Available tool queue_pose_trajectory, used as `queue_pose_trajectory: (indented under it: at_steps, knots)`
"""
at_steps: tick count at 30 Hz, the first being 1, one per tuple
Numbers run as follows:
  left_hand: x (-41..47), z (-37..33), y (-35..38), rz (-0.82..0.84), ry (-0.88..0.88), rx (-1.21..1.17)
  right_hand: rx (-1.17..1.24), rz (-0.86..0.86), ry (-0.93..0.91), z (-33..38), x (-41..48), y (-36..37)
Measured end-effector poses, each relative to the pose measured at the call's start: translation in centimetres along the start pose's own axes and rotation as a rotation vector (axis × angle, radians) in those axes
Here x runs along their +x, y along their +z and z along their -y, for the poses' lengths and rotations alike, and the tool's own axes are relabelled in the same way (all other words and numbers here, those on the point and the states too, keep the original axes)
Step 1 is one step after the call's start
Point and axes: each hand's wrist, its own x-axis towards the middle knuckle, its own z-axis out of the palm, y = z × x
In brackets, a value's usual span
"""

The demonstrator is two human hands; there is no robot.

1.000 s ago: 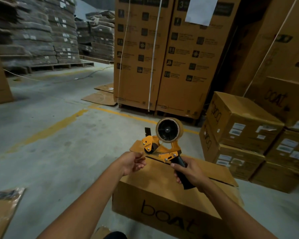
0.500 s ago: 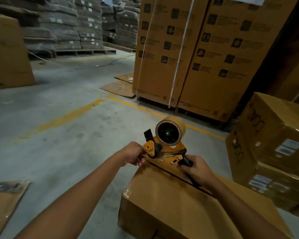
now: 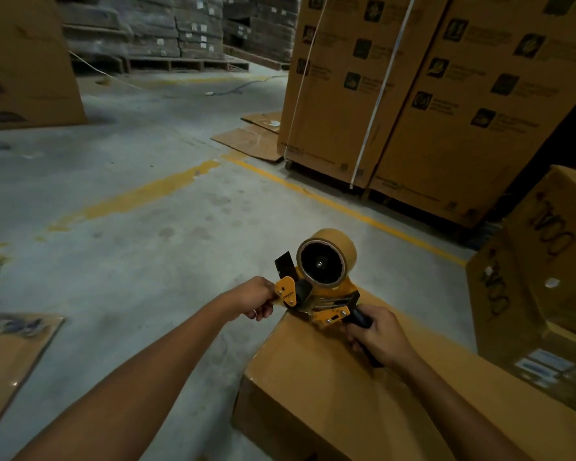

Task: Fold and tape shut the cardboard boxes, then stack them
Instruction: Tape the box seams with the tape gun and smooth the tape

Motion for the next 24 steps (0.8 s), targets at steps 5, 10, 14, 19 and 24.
queue_pose_trajectory:
  at_steps: [5,10,14,19,24]
  knots:
    - [0.8,1.3,0.9,0.019,0.025,-0.102,-0.007,-0.008,-0.002,0.0,-0.1,0.1]
    - [0.9,2.8,3.2,-0.013,0.061,-0.221,-0.036,0.012,-0.006,-0.2,-0.1,0.4]
    - [1.0,3.4,5.6,-0.109,0.102,-0.334,-0.060,0.027,0.020,-0.1,0.0,0.4]
    - [1.2,3.2,5.8,-0.179,0.114,-0.266,-0.096,0.096,0.054,0.8,0.1,0.2]
    - [0.1,3.3,5.5,-0.227,-0.006,0.024,-0.127,0.175,0.116,2.7,0.3,0.1]
